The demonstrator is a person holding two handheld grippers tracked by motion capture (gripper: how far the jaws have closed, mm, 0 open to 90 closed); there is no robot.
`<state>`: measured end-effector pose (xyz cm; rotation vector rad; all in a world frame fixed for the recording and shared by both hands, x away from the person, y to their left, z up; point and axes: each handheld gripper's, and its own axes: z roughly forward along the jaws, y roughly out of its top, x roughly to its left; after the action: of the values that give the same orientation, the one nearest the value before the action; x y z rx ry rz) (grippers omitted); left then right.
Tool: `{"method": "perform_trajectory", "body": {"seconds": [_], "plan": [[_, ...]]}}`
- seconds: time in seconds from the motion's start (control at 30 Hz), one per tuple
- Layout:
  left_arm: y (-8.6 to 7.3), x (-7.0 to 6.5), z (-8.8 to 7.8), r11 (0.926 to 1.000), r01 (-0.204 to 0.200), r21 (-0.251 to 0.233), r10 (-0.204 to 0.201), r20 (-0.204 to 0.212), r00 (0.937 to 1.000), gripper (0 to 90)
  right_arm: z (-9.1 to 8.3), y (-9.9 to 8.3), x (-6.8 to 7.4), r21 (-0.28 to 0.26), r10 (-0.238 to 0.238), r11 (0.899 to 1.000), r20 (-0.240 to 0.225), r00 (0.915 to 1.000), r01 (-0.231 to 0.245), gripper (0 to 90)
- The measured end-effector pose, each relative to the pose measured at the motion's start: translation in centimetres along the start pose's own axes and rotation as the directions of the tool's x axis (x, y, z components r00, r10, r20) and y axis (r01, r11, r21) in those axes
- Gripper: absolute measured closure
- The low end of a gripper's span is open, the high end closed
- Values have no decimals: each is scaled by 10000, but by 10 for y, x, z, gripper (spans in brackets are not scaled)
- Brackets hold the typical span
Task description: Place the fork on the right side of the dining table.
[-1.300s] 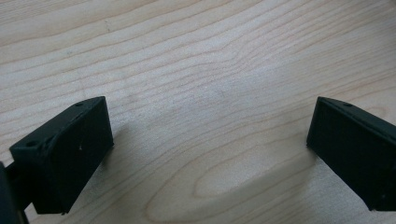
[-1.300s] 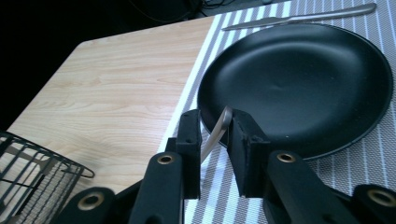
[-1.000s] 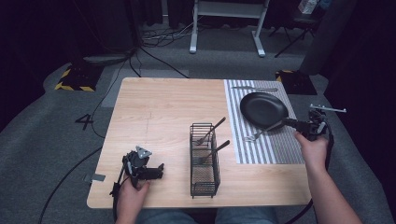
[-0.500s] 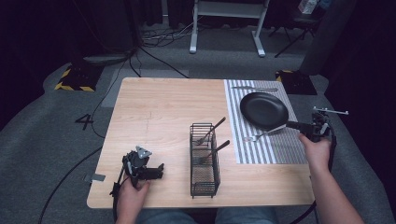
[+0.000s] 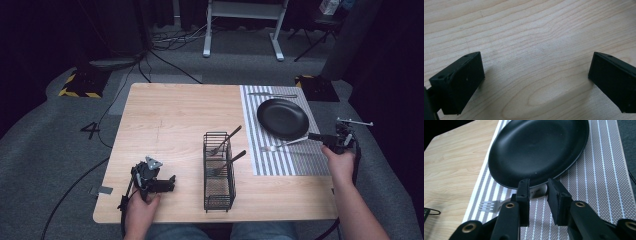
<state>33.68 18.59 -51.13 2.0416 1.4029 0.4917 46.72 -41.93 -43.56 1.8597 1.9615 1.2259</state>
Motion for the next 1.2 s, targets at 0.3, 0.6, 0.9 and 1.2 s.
{"method": "perform_trajectory", "body": {"seconds": [0.3, 0.6, 0.9, 1.2], "plan": [[0, 0, 0, 10000, 0, 1, 0, 2, 10000, 4, 5, -7, -15, 240, 257, 9994, 283, 9993, -264, 715], [0, 0, 0, 10000, -4, 13, 4, -9, 10000, 4, 8, -10, -21, 341, 423, 9985, 441, 9981, -438, 716], [0, 0, 0, 10000, 2, 2, -2, 2, 10000, 4, 5, -10, -16, 214, 200, 9996, 394, 9990, -208, 707], [0, 0, 0, 10000, 0, 2, 0, 0, 10000, 4, -1, -6, -3, 89, -365, 9993, 441, 9984, 361, 680]]}}
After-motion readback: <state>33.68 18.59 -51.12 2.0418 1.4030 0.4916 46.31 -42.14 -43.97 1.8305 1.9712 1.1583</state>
